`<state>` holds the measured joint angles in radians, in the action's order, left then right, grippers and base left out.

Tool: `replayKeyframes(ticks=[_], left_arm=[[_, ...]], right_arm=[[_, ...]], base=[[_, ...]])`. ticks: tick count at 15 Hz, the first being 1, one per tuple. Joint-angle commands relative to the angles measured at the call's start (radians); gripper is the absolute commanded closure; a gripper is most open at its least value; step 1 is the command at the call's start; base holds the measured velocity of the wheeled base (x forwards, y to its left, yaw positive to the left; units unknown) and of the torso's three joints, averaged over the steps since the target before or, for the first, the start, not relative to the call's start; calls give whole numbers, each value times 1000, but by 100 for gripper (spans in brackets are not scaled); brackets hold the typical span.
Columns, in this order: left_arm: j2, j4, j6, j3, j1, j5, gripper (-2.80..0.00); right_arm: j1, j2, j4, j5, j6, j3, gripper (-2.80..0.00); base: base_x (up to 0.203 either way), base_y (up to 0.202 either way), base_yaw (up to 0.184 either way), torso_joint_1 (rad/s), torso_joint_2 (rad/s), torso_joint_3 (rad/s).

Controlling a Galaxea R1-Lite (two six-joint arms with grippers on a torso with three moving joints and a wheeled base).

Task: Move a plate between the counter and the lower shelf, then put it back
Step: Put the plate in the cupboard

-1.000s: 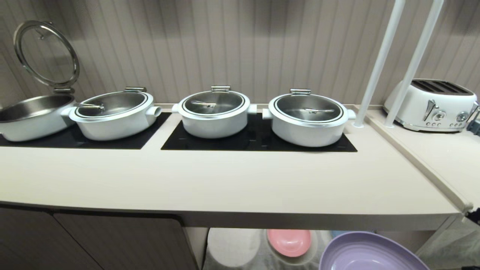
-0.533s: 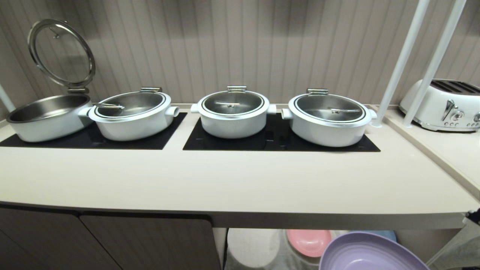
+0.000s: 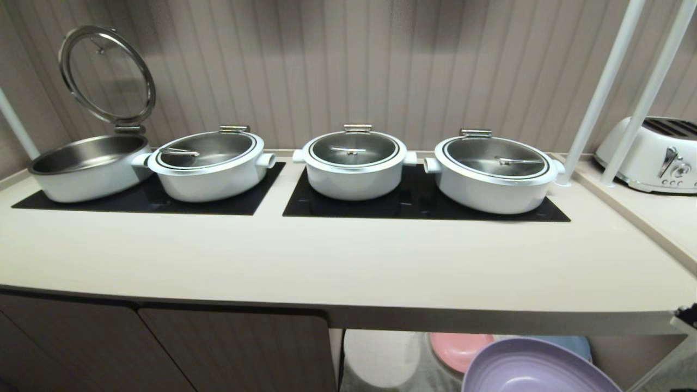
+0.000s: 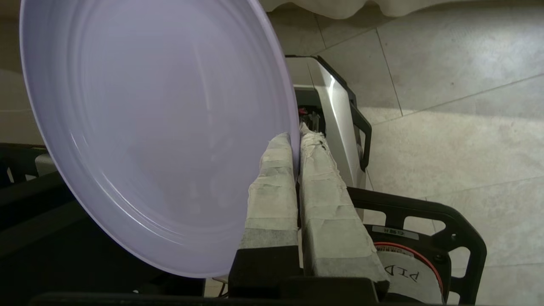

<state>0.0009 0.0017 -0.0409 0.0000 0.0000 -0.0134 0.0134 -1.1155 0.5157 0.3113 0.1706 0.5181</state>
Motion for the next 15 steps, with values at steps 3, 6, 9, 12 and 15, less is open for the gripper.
replayKeyframes(ticks=[3, 6, 9, 12, 15], left_arm=[[1, 0, -1, 0, 1, 0, 0], [1, 0, -1, 0, 0, 0, 0], [1, 0, -1, 0, 2, 0, 0], [1, 0, -1, 0, 1, 0, 0], [1, 0, -1, 0, 0, 0, 0]], right_arm=[[0, 11, 3, 0, 1, 8, 0], [0, 28, 3, 2, 1, 11, 0], [0, 49, 4, 2, 3, 10, 0], [0, 60, 4, 2, 3, 18, 0], [0, 58, 7, 1, 3, 16, 0]], base=[[0, 0, 0, 0, 0, 0], [0, 0, 0, 0, 0, 0], [0, 0, 0, 0, 0, 0], [0, 0, 0, 0, 0, 0], [0, 0, 0, 0, 0, 0]])
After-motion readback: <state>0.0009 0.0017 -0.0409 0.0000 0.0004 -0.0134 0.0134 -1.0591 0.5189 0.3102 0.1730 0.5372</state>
